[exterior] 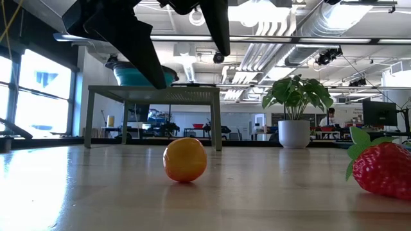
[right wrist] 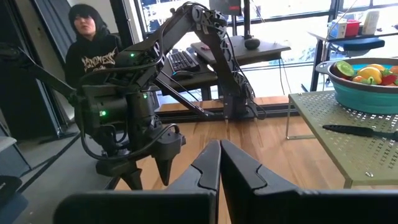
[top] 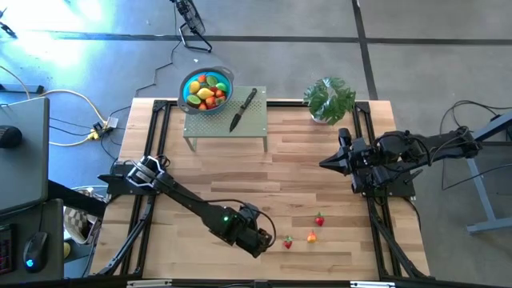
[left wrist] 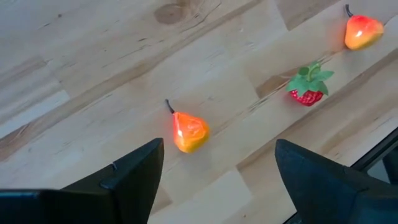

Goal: Pick & Place Fruit
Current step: Put the orange pear into the strainer bowl on the shelf

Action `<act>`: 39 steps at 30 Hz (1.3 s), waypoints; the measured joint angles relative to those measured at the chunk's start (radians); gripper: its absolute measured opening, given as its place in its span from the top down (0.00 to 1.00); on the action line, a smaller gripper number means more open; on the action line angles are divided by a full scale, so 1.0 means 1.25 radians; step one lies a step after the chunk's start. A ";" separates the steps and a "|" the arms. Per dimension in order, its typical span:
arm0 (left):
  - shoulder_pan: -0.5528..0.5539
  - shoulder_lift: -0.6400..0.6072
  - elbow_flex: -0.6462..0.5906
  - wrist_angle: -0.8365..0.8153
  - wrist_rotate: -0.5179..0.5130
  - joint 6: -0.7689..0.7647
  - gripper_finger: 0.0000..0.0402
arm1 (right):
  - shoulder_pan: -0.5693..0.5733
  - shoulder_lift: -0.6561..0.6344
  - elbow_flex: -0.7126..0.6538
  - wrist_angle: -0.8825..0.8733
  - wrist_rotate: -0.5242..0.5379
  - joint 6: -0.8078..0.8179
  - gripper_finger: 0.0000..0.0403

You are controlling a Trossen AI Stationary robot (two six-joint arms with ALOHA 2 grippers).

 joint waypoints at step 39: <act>-0.001 0.065 0.002 0.040 -0.007 -0.169 0.25 | 0.000 0.000 0.000 0.001 0.001 0.000 0.99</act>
